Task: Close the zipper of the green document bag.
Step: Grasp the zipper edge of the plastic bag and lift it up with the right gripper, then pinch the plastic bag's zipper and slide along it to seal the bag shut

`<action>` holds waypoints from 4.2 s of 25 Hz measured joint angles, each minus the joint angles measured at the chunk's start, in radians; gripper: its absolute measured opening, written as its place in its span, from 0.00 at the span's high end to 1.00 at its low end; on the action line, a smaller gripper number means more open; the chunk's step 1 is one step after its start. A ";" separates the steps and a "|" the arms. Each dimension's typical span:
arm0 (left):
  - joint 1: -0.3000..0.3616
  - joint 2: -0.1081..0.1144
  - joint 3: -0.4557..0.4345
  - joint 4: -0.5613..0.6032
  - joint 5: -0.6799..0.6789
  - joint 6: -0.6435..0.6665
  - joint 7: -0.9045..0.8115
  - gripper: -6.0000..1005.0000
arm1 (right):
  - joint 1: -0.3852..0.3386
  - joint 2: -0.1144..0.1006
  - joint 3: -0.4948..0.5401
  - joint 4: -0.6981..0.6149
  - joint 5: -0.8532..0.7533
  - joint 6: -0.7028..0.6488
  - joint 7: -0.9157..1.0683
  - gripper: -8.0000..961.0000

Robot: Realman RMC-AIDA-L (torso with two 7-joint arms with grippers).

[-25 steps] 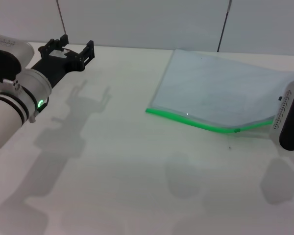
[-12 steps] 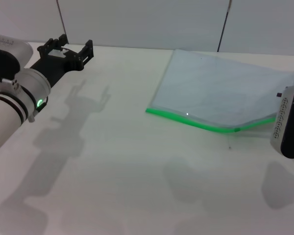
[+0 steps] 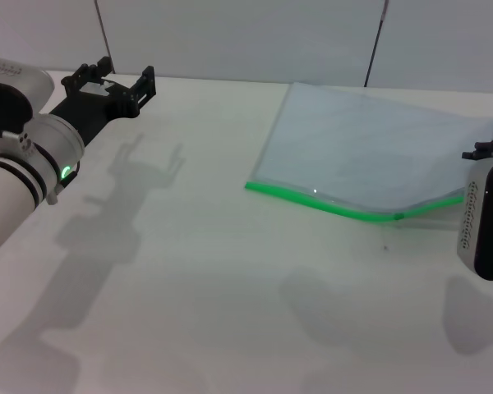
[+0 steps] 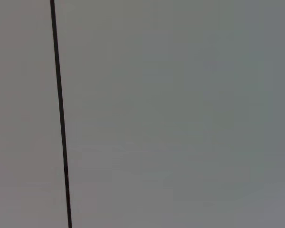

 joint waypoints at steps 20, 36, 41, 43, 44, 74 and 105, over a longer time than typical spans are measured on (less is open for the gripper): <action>0.000 0.000 0.000 -0.003 0.000 0.000 0.000 0.28 | -0.020 0.005 -0.003 0.020 0.002 0.038 -0.086 0.64; 0.000 0.001 0.028 -0.012 0.014 -0.007 -0.015 0.28 | -0.080 0.006 -0.024 -0.160 0.004 -0.036 0.047 0.92; 0.002 0.023 0.099 -0.072 0.099 -0.001 -0.096 0.28 | -0.142 0.005 -0.016 -0.320 0.005 -0.096 0.067 0.94; 0.002 0.051 0.139 -0.117 0.190 0.000 -0.212 0.28 | -0.148 0.003 -0.015 -0.358 0.005 -0.127 0.091 0.94; 0.002 0.065 0.157 -0.138 0.230 0.000 -0.268 0.28 | -0.150 0.002 -0.015 -0.375 0.006 -0.140 0.105 0.94; -0.085 0.104 0.129 -0.568 1.548 -0.101 -1.154 0.28 | -0.085 0.001 -0.036 -0.431 0.106 -0.204 0.294 0.94; -0.091 -0.002 0.042 -0.478 1.712 -0.100 -1.103 0.29 | -0.053 0.001 -0.025 -0.394 0.104 -0.206 0.321 0.94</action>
